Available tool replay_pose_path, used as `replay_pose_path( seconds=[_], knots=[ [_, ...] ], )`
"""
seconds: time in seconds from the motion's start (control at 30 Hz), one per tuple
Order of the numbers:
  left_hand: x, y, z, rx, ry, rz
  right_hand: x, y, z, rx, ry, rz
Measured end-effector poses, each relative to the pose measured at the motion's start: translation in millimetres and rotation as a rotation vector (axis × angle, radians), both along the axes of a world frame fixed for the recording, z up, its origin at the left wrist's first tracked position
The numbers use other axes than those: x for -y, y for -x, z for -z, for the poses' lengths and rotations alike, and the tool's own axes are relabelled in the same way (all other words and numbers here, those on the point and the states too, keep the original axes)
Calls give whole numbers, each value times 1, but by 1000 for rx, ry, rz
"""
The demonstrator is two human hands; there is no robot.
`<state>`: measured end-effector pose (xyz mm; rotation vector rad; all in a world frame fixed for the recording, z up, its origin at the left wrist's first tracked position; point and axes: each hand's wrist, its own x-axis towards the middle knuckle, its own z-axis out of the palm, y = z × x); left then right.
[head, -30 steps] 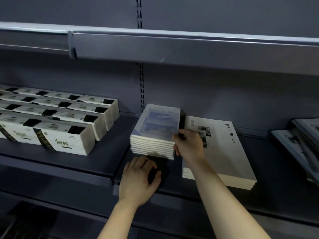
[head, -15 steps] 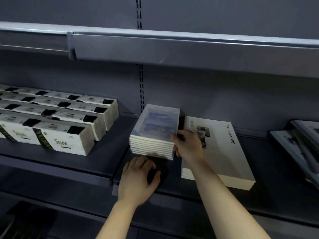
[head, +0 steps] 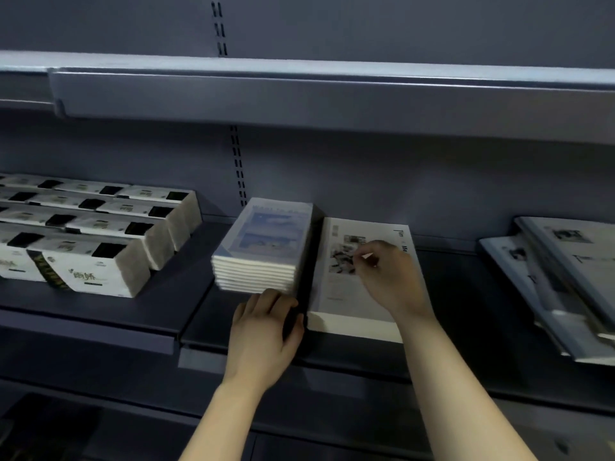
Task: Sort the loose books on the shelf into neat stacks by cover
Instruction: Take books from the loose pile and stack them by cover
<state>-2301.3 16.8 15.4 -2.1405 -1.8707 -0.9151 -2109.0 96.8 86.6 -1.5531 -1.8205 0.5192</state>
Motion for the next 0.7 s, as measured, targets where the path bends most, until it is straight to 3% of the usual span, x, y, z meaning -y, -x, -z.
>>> replay_pose_path(
  seconds=[0.37,0.53,0.7],
  knots=[
    [13,-116,-16,16,-115,-169,32,-157,-40,55,-116,136],
    [18,-180,-20,-19,-61,-62,39,-225,-50,33,-147,230],
    [23,-243,-13,-20,-7,61,49,-295,-48,134,-74,323]
  ],
)
